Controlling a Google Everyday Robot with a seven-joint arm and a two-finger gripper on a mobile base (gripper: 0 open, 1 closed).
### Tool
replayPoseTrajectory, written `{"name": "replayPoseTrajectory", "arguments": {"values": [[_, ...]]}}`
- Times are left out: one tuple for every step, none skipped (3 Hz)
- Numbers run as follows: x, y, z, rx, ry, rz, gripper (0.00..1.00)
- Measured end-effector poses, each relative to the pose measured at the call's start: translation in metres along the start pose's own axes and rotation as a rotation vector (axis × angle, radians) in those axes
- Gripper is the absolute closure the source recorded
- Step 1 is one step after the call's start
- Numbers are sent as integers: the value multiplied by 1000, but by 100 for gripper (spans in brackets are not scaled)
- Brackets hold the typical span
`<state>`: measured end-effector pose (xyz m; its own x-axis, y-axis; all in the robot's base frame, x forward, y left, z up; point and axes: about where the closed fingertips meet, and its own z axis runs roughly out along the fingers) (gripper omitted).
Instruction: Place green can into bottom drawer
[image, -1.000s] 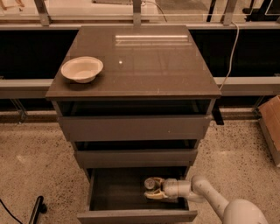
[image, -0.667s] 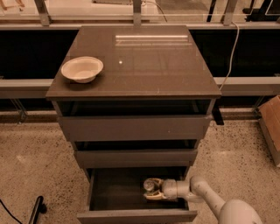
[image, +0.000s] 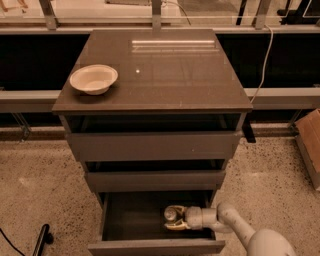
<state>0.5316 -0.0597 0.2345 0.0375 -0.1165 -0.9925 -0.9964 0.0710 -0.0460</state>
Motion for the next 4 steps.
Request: {"name": "replayPoseTrajectory", "arguments": {"values": [[11, 3, -1, 6, 25, 35, 59], [24, 6, -2, 11, 51, 109, 34], [23, 7, 2, 6, 47, 109, 5], [23, 9, 6, 0, 43, 112, 19]]}}
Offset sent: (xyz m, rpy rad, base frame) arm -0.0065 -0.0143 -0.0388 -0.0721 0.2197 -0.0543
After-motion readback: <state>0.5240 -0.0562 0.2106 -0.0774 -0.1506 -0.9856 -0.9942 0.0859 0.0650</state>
